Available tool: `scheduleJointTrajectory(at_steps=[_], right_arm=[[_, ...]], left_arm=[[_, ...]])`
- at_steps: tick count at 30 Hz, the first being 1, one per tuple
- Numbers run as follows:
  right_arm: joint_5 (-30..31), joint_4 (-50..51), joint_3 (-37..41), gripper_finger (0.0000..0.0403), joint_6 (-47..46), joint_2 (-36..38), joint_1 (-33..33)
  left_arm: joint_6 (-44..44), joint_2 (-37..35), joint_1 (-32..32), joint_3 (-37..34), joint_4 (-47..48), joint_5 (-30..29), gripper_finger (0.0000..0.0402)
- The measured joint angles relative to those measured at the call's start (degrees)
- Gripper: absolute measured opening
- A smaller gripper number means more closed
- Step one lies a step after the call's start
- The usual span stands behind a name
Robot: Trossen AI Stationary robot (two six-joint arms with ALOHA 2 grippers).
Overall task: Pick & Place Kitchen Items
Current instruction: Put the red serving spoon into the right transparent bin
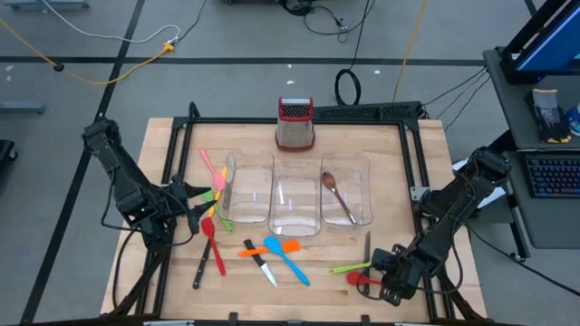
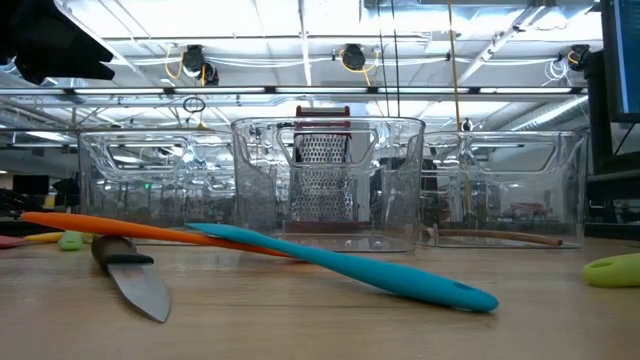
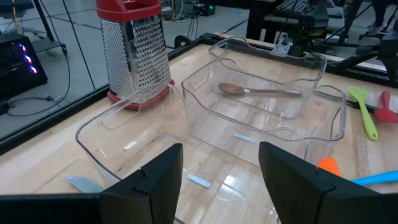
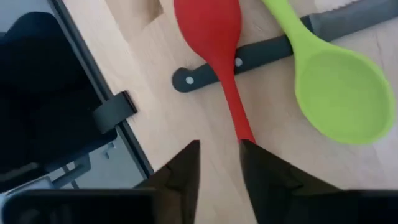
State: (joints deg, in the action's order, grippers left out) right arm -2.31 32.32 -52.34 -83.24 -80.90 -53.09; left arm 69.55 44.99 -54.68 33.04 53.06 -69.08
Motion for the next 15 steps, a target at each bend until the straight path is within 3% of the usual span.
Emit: scheduleJointTrajectory(at_steps=[6, 15], right_arm=[[2.28, -4.56, 0.0, 0.0168, 3.38, 0.0, -0.64], [2.39, -6.39, 2.33, 0.0154, 3.45, -0.19, -0.62]], left_arm=[[-0.34, 0.0, 0.0, 0.01, 0.03, 0.0, 0.0216], [-0.33, 0.0, -0.02, 0.0, 0.22, 0.0, 0.0216]])
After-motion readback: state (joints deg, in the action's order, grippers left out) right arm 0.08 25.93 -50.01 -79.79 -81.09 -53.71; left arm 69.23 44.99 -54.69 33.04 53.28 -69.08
